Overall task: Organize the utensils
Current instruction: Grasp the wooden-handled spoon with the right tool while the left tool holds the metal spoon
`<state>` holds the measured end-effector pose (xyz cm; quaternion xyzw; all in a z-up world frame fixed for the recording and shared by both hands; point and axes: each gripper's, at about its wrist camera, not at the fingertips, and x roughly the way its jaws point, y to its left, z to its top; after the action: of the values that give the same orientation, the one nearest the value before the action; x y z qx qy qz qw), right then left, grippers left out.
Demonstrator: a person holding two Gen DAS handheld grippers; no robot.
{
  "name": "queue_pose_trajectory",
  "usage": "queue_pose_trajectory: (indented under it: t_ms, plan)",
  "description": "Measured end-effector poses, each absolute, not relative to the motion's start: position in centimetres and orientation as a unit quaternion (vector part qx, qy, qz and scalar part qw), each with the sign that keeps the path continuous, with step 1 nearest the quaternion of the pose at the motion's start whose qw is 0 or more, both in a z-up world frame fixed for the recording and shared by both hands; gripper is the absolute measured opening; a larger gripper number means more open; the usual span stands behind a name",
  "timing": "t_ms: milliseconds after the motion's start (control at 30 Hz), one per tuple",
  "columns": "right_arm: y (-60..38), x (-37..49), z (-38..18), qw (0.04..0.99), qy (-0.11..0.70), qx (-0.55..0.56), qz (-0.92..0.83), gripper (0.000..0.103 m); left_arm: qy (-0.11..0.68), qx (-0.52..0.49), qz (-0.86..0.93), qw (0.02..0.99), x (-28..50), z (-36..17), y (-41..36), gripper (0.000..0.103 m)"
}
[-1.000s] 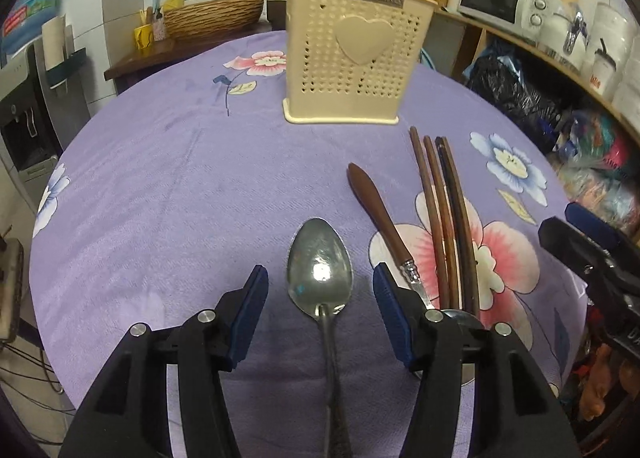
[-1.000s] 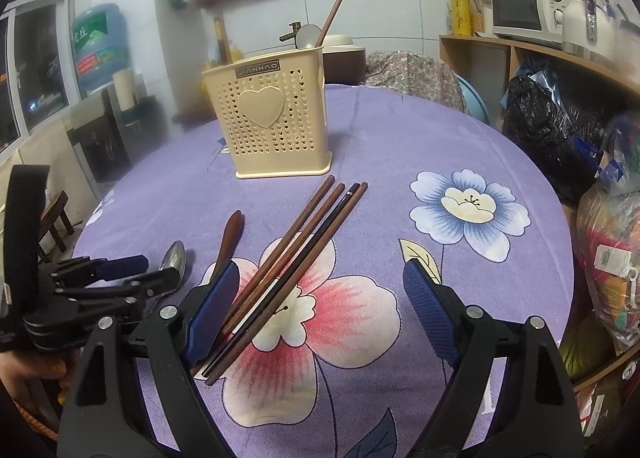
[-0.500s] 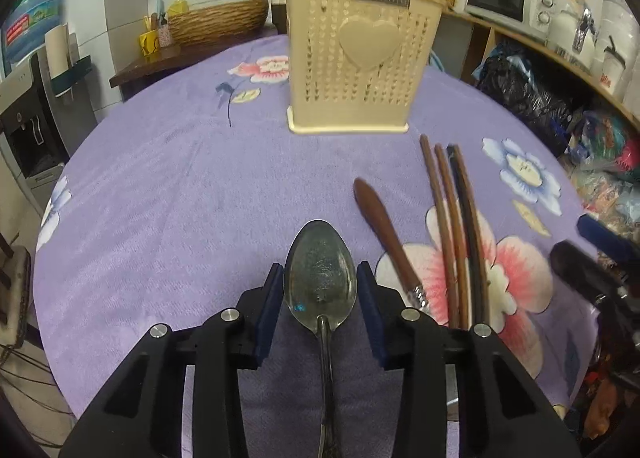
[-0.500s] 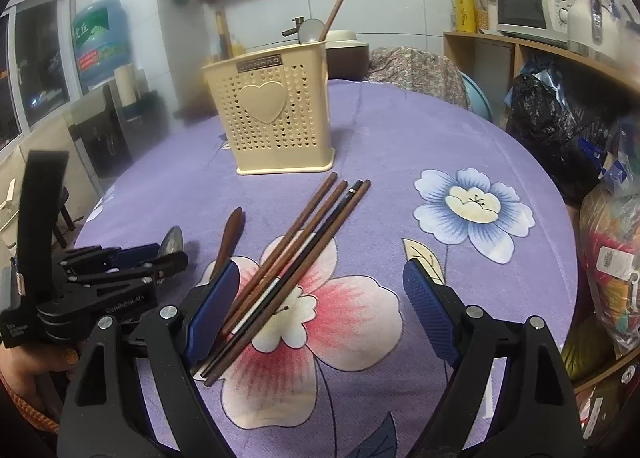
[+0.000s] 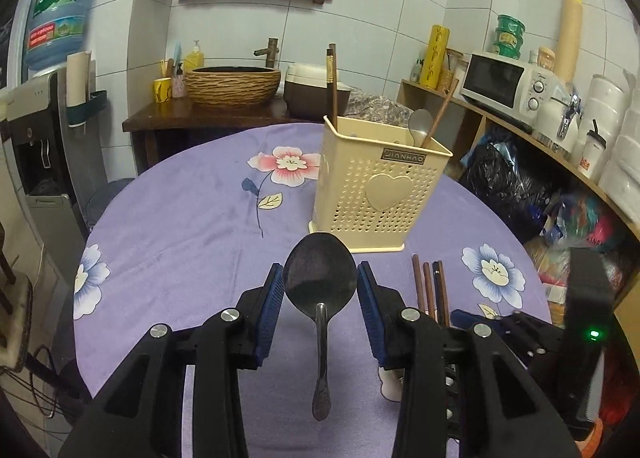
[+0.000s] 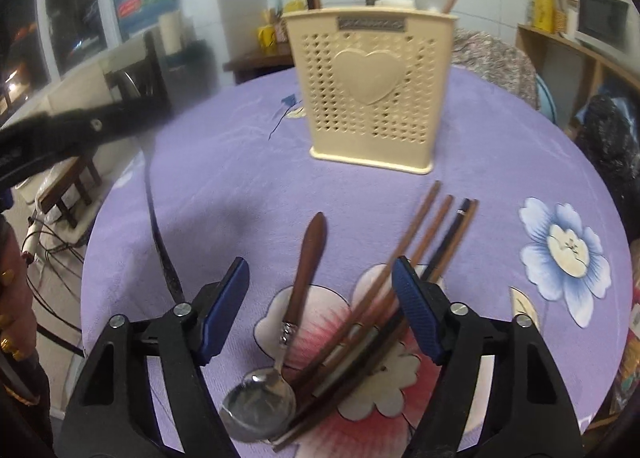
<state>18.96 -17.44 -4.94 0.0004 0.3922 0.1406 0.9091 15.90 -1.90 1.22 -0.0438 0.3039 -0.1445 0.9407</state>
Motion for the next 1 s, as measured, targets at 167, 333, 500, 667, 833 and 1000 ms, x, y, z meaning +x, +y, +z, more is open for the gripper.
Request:
queue_pose_trajectory:
  t_ms: [167,333,500,667,833,1000]
  plan:
    - [-16.0,21.7,-6.4,0.889,0.432,-0.005,0.151,0.056,0.294,-0.048,-0.139,0.944,15.6,1.3,-1.4,0.038]
    - [-14.7,23.5,-7.5,0.879,0.454,-0.011,0.142,0.04,0.292,-0.048,-0.137,0.945,15.6,1.1,-1.0,0.038]
    - [-13.9,23.9,-8.2,0.879,0.457,-0.024,0.134,0.036,0.295,-0.052,-0.134,0.945,15.8,0.7,-0.6,0.038]
    - [-13.3,24.0,-8.2,0.881,0.455,-0.033,0.127,0.023,0.294,-0.054,-0.133,0.945,15.7,0.6,-0.4,0.038]
    - [-13.2,24.3,-8.3,0.883,0.451,-0.03,0.126,0.018,0.294,-0.054,-0.133,0.945,15.7,0.6,-0.4,0.038]
    - [-13.9,24.1,-8.2,0.884,0.447,-0.016,0.133,0.017,0.293,-0.052,-0.134,0.945,15.7,0.7,-0.5,0.038]
